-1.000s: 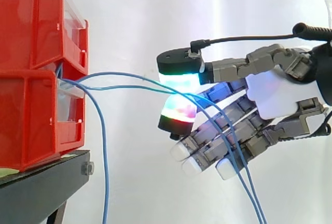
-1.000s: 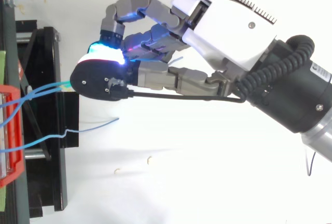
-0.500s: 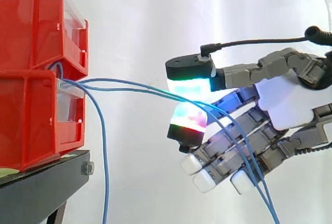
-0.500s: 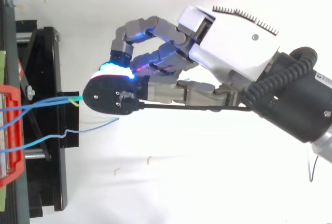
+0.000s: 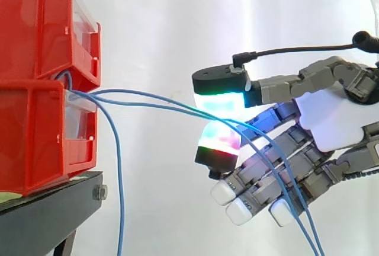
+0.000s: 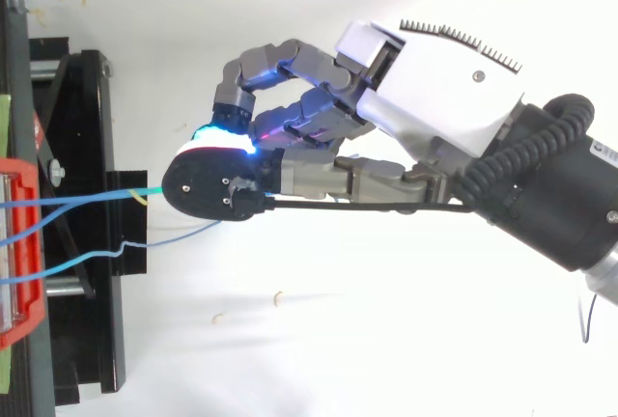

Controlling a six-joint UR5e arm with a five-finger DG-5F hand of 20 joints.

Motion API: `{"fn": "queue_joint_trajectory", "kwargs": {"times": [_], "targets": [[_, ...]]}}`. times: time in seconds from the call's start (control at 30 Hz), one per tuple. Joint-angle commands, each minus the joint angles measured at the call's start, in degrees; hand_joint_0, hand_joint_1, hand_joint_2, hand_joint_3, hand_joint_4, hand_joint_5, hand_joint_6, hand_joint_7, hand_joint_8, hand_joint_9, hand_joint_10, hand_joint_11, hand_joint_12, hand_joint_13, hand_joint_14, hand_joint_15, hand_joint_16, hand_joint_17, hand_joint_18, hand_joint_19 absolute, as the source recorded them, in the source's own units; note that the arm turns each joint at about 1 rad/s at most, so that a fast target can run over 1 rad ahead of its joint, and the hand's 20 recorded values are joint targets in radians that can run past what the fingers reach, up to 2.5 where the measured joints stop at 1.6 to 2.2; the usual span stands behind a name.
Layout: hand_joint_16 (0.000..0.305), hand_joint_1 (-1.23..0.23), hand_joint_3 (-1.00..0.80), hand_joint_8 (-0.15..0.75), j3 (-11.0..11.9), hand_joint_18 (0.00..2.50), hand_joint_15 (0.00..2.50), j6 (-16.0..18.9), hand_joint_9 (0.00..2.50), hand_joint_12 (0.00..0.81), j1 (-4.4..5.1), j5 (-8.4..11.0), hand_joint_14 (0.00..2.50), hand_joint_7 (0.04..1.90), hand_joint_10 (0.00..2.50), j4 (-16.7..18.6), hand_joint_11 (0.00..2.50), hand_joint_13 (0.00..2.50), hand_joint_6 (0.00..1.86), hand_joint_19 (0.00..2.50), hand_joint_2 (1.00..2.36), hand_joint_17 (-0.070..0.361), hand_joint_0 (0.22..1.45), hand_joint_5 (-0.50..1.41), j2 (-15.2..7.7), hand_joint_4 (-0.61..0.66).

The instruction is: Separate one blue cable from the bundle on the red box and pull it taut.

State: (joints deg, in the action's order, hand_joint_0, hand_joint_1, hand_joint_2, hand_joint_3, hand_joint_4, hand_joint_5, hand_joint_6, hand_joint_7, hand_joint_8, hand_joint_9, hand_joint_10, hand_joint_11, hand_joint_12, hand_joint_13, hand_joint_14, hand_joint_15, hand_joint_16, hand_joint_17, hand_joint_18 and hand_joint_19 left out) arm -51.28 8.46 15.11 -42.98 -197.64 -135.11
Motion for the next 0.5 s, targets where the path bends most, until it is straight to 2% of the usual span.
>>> {"fn": "queue_joint_trajectory", "kwargs": {"times": [0.0, 0.47], "targets": [[0.043, -0.72, -0.35, 0.36, 0.04, 0.95, 0.39, -0.03, 1.03, 0.363, 0.01, 0.0, 0.01, 1.02, 0.01, -0.02, 0.54, 0.87, 0.74, 0.53, 1.01, 0.096, 0.56, -0.12, -0.07, 0.21], [0.043, -0.72, -0.45, 0.362, 0.04, 0.95, 0.39, -0.03, 1.04, 0.366, 0.01, 0.09, 0.01, 1.03, 0.01, -0.02, 0.53, 0.87, 0.75, 0.53, 1.0, 0.097, 0.56, -0.12, 0.02, 0.21]]}}
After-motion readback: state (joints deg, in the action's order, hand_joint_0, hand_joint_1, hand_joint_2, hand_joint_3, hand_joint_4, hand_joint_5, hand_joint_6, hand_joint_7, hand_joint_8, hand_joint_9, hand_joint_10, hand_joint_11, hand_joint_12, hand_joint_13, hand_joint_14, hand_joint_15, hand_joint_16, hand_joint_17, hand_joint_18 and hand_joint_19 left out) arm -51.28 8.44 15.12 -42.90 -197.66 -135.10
